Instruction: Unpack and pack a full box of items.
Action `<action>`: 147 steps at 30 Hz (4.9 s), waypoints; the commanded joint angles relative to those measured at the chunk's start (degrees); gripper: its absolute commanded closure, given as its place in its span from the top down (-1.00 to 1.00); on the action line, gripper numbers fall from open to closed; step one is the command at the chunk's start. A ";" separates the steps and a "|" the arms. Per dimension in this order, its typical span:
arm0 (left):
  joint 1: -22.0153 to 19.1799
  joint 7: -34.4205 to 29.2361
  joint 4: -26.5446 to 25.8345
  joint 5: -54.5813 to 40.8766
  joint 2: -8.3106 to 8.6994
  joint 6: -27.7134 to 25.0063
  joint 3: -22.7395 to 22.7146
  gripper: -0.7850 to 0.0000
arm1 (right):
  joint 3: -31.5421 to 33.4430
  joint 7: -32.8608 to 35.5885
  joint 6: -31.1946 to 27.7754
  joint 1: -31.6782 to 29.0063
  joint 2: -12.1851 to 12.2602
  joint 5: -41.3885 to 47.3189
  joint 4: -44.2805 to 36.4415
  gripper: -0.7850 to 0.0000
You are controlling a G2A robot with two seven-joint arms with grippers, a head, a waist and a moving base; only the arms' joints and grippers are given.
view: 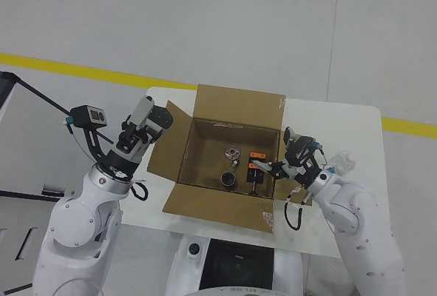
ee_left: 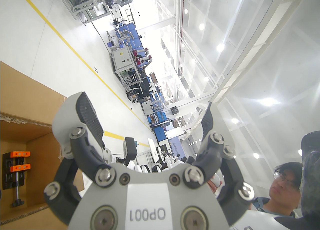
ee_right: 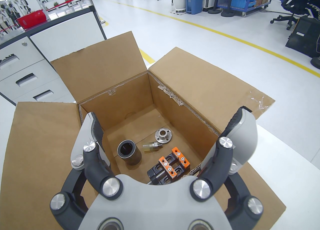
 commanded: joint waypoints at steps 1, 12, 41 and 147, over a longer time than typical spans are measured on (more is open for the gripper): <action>0.00 0.00 0.00 0.00 0.00 0.00 0.00 1.00 | 0.00 0.00 0.00 0.00 0.00 0.00 0.00 1.00; 0.82 -0.71 -0.29 -1.31 -0.02 0.47 0.96 -0.17 | -0.86 -0.05 -1.39 0.18 -0.06 5.95 1.84 -0.07; 2.43 1.18 2.06 -2.66 0.09 -2.41 -7.83 1.00 | -10.55 17.70 -6.24 11.43 0.02 12.05 9.60 1.00; 2.43 1.18 2.06 -2.66 0.09 -2.41 -7.83 1.00 | 21.32 41.42 4.24 -12.17 7.38 20.77 -27.77 -1.00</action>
